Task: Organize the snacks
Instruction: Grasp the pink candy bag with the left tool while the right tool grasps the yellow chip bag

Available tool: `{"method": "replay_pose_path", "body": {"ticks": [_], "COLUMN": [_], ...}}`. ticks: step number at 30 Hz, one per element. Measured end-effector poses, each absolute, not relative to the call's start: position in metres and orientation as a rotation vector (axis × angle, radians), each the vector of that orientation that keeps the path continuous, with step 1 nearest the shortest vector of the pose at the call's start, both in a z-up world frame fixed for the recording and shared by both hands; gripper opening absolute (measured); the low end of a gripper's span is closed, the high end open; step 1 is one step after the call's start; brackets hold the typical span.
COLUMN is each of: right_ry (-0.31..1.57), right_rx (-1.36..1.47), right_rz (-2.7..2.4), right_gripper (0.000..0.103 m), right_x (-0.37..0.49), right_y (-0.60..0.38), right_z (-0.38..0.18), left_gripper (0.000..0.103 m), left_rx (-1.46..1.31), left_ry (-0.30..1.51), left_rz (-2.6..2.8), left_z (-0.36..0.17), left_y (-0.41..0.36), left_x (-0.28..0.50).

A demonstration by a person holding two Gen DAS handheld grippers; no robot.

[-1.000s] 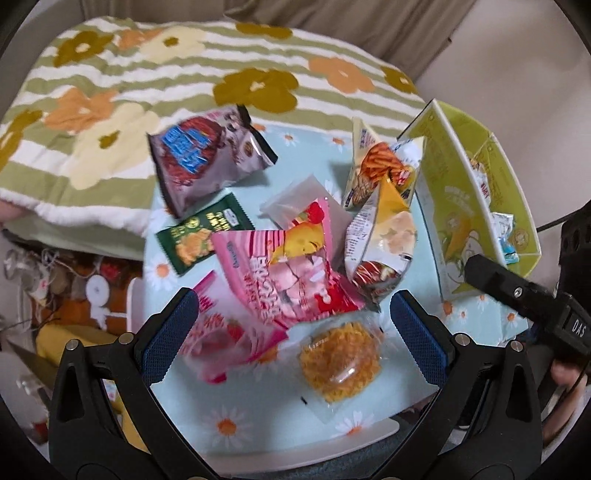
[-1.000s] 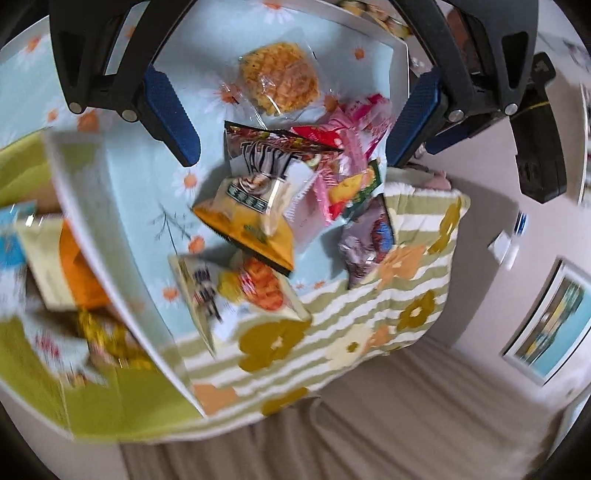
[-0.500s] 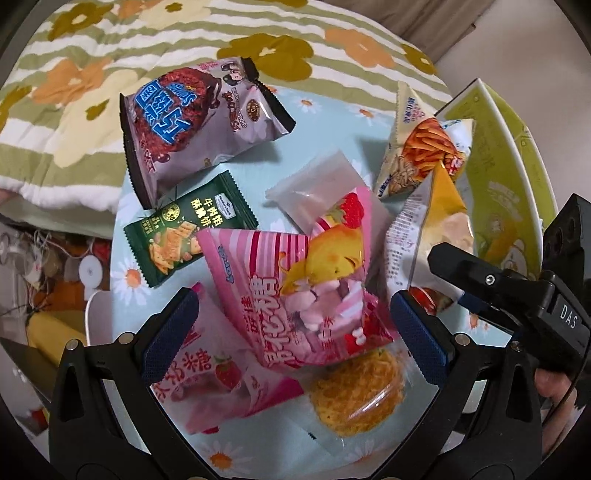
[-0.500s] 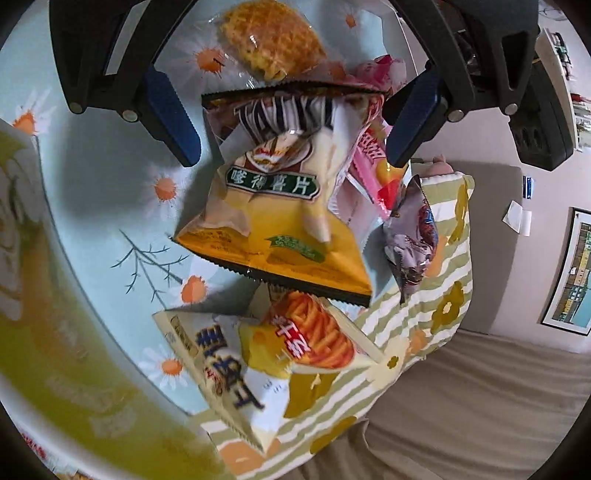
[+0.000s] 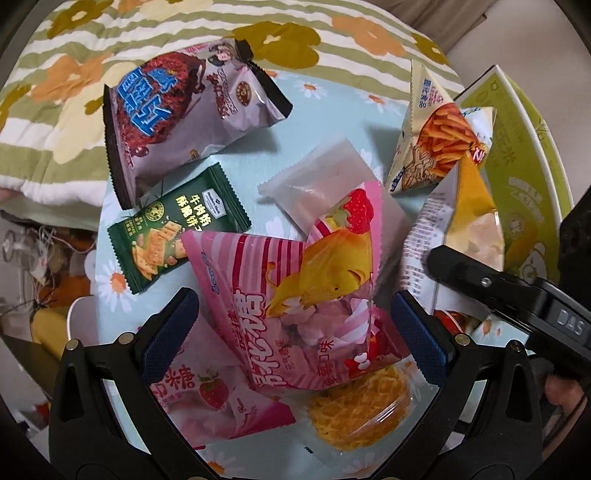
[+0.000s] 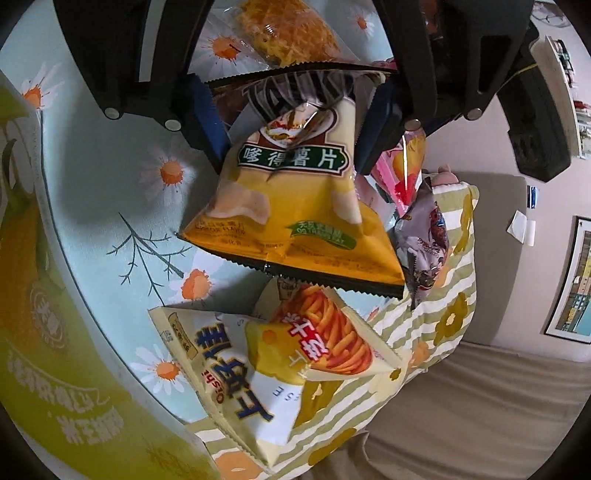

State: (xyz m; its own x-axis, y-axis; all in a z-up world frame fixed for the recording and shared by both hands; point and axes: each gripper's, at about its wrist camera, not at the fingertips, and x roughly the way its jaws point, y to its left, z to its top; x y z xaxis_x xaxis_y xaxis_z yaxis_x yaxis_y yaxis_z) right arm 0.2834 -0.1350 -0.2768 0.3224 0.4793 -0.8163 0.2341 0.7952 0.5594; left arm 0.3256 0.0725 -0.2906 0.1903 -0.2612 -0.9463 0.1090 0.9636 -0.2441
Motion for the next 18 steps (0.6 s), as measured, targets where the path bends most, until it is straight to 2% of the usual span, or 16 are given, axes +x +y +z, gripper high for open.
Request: {"method": "replay_pose_path", "body": {"ticks": [4, 13, 18], "right_ry": [1.250, 1.222, 1.209], "right_rx": [0.636, 0.557, 0.539], "right_rz": [0.194, 0.212, 0.210], "right_gripper": [0.062, 0.062, 0.062], "right_x": [0.283, 0.280, 0.277], "right_y": [-0.131, -0.125, -0.123], "right_z": [-0.271, -0.259, -0.256], "left_gripper": [0.103, 0.095, 0.084], "left_rx": [-0.127, -0.129, -0.184], "left_ry": [1.359, 1.357, 1.377], "left_rz": [-0.265, -0.302, -0.327], "left_z": [-0.295, -0.296, -0.297], "left_y": [0.070, 0.065, 0.075], "left_x": [0.327, 0.326, 0.329]}}
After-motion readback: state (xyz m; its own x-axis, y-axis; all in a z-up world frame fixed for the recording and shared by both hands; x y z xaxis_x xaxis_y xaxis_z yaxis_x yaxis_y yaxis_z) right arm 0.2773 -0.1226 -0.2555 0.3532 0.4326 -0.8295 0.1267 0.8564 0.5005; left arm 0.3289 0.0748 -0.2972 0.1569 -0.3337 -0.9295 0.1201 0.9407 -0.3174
